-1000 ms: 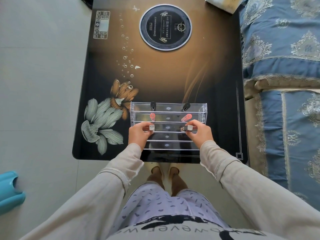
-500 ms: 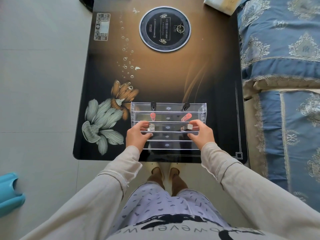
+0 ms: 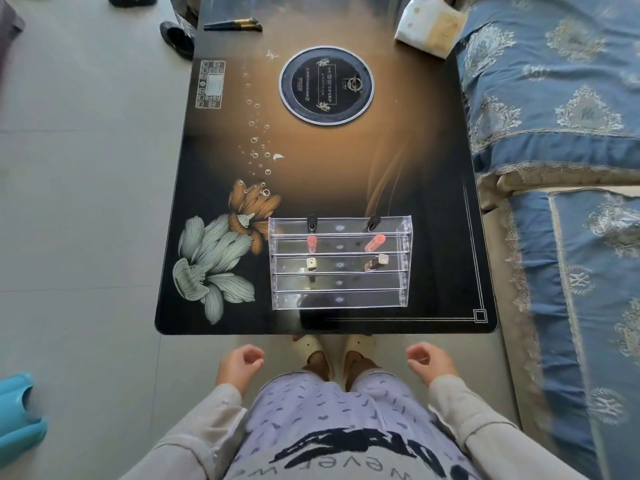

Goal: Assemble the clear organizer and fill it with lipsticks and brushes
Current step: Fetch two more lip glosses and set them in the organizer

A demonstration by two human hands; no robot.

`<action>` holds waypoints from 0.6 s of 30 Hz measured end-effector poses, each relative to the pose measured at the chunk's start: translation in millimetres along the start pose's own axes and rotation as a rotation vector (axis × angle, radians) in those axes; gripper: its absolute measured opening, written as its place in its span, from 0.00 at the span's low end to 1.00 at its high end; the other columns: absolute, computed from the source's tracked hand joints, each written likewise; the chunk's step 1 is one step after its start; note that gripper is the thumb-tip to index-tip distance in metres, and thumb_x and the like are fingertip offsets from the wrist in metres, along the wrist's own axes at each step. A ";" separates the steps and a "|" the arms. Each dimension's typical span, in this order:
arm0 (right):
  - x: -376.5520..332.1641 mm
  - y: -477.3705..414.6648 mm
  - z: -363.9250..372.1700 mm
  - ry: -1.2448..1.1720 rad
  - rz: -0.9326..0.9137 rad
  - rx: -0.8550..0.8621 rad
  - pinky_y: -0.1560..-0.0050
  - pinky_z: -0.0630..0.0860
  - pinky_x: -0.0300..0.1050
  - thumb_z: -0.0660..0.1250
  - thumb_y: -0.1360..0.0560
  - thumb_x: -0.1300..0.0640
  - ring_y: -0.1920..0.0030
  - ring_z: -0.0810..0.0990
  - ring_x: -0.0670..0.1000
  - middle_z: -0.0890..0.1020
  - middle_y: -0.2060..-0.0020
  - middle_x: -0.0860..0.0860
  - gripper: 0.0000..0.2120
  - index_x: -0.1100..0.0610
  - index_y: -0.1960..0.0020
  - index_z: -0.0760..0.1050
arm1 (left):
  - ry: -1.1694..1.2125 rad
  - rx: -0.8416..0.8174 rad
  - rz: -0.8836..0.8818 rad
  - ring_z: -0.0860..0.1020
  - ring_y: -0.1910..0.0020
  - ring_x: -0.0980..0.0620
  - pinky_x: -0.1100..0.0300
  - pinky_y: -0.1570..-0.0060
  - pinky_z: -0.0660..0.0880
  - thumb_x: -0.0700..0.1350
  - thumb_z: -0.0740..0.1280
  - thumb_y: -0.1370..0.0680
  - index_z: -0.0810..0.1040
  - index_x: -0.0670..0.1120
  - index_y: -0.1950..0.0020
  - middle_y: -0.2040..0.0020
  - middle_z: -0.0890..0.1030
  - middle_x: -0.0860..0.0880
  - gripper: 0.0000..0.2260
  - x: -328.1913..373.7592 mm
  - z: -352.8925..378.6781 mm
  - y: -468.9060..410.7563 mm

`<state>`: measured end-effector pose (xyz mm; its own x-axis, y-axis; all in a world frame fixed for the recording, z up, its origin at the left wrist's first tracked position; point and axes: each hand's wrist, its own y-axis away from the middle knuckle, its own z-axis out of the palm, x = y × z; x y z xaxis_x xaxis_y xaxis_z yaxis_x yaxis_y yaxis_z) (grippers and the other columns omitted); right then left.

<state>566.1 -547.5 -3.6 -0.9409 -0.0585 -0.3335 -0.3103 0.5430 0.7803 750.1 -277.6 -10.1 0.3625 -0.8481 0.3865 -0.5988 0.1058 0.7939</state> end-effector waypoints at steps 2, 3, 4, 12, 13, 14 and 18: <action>12.9 2.7 5.0 0.017 0.040 -0.034 0.56 0.72 0.41 0.64 0.27 0.69 0.55 0.74 0.52 0.78 0.57 0.55 0.08 0.65 0.49 0.77 | -0.042 -0.037 -0.047 0.74 0.63 0.47 0.61 0.58 0.69 0.33 0.65 0.27 0.77 0.45 0.63 0.64 0.77 0.45 0.08 -11.8 -3.2 1.6; 17.5 3.7 6.1 0.021 0.050 -0.041 0.58 0.71 0.40 0.64 0.27 0.69 0.56 0.74 0.52 0.77 0.58 0.55 0.06 0.64 0.51 0.77 | -0.067 -0.048 -0.061 0.74 0.64 0.47 0.61 0.59 0.69 0.34 0.65 0.27 0.76 0.45 0.62 0.63 0.78 0.45 0.08 -14.9 -5.1 1.3; 21.4 3.5 6.5 0.018 0.061 -0.043 0.58 0.70 0.41 0.64 0.27 0.70 0.56 0.74 0.53 0.77 0.58 0.56 0.06 0.63 0.54 0.77 | -0.091 -0.051 -0.067 0.74 0.64 0.48 0.62 0.59 0.69 0.35 0.65 0.26 0.77 0.45 0.60 0.62 0.78 0.44 0.06 -16.4 -7.6 0.6; 30.4 -9.5 -7.2 0.199 0.084 -0.187 0.57 0.70 0.42 0.64 0.27 0.69 0.58 0.74 0.54 0.77 0.59 0.58 0.04 0.64 0.55 0.77 | 0.146 0.210 0.012 0.80 0.56 0.42 0.50 0.49 0.76 0.35 0.64 0.27 0.80 0.44 0.60 0.57 0.82 0.39 0.07 -0.7 -22.3 12.0; 26.0 -13.5 -10.7 0.244 0.070 -0.216 0.56 0.70 0.43 0.64 0.27 0.69 0.59 0.74 0.54 0.77 0.61 0.58 0.04 0.63 0.58 0.75 | 0.173 0.243 0.014 0.80 0.54 0.41 0.50 0.48 0.76 0.35 0.64 0.27 0.81 0.42 0.57 0.55 0.83 0.38 0.06 -1.9 -20.4 16.5; 20.5 -17.7 -13.8 0.299 0.053 -0.247 0.56 0.70 0.44 0.63 0.27 0.69 0.61 0.74 0.54 0.77 0.63 0.57 0.07 0.61 0.62 0.74 | 0.205 0.269 0.002 0.80 0.53 0.40 0.50 0.48 0.76 0.35 0.64 0.27 0.81 0.40 0.55 0.54 0.83 0.38 0.06 -4.5 -17.1 22.8; -4.9 -28.1 -19.1 0.502 -0.037 -0.260 0.53 0.73 0.46 0.62 0.27 0.66 0.61 0.75 0.54 0.77 0.64 0.55 0.14 0.53 0.69 0.70 | 0.374 0.334 -0.128 0.77 0.62 0.45 0.54 0.53 0.76 0.34 0.64 0.28 0.78 0.46 0.64 0.65 0.81 0.41 0.09 -30.2 19.3 61.6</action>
<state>576.9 -578.5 -13.8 -0.8579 -0.4997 -0.1198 -0.3077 0.3128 0.8986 688.5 -255.6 18.1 0.6418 -0.5935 0.4857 -0.7062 -0.2105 0.6760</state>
